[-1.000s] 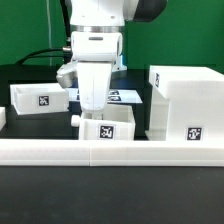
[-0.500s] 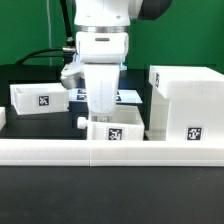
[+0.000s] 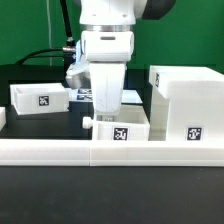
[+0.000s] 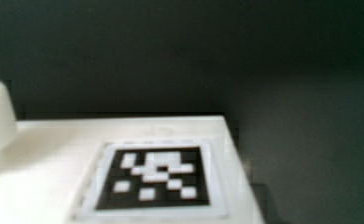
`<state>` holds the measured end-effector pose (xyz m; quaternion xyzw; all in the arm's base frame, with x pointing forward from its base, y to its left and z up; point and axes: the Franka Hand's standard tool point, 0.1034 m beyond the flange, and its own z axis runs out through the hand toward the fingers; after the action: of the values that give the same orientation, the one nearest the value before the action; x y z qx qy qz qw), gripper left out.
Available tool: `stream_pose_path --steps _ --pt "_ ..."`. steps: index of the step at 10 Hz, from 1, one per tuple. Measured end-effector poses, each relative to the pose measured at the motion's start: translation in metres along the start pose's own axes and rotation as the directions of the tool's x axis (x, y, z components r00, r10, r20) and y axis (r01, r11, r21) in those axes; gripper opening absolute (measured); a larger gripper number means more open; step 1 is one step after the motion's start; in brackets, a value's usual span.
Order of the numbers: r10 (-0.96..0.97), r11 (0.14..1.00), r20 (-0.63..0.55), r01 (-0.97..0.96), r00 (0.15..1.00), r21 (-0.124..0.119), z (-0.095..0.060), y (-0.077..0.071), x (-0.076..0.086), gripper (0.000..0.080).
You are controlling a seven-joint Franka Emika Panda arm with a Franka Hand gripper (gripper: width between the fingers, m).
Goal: Assemble drawer
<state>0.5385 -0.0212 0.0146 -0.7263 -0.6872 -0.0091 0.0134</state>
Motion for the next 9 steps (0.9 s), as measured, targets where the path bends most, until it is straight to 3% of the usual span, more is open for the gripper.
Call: stream_pose_path --steps 3,5,9 --pt "-0.07 0.997 0.018 0.07 0.997 0.015 -0.005 0.007 0.014 0.0041" --pt "-0.079 0.996 0.019 0.078 0.997 0.045 -0.004 0.008 0.014 0.0041" --pt "-0.076 0.997 0.017 0.075 0.997 0.03 -0.001 0.007 0.014 0.0041"
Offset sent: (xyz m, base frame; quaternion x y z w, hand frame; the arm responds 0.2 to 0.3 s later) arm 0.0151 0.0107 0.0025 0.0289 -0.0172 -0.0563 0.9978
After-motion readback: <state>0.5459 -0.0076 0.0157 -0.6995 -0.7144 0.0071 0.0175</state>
